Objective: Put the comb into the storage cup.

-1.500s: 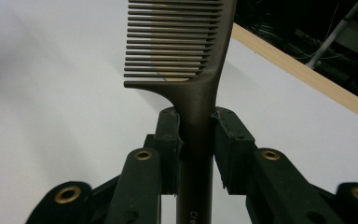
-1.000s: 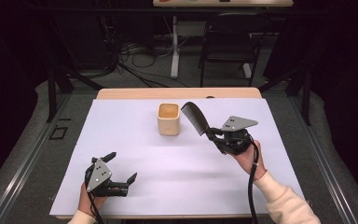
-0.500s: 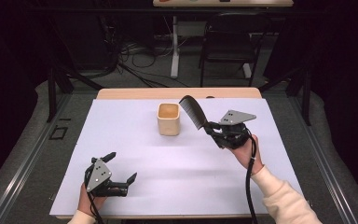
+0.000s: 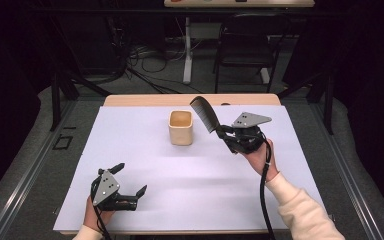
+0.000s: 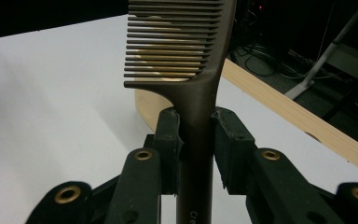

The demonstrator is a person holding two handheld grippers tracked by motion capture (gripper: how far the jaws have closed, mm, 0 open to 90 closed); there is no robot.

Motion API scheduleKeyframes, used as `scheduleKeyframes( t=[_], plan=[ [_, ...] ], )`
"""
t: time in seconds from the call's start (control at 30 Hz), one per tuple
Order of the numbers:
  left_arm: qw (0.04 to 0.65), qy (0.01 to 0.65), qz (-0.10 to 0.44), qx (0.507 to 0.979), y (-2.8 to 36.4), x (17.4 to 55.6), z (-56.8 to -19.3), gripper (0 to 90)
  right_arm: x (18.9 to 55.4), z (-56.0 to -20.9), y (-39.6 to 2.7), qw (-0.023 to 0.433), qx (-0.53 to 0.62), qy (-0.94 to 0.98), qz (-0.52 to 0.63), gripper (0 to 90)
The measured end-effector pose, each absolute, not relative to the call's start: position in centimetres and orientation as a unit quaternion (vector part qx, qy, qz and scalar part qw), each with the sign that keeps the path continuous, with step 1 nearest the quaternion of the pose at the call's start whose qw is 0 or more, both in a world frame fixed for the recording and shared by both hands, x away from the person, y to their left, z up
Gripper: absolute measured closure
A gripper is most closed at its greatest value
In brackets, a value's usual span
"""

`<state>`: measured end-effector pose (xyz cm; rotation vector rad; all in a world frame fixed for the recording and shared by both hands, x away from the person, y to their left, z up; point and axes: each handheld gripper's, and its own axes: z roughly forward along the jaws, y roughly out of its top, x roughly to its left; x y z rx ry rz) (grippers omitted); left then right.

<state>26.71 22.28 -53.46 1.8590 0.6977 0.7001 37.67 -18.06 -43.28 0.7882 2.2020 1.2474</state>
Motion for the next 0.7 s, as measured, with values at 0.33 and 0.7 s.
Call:
scheduleKeyframes(
  t=[0.33, 0.7],
  plan=[
    [0.496, 0.288, 0.288, 0.767, 22.3, 26.7, -53.5, 0.0, 38.7, -42.9, -17.2, 0.248, 0.29, 0.802, 0.46, 72.0],
    [0.496, 0.289, 0.288, 0.766, 22.3, 26.7, -53.5, 0.0, 39.5, -42.6, -16.2, 0.25, 0.291, 0.797, 0.466, 72.0]
  ],
)
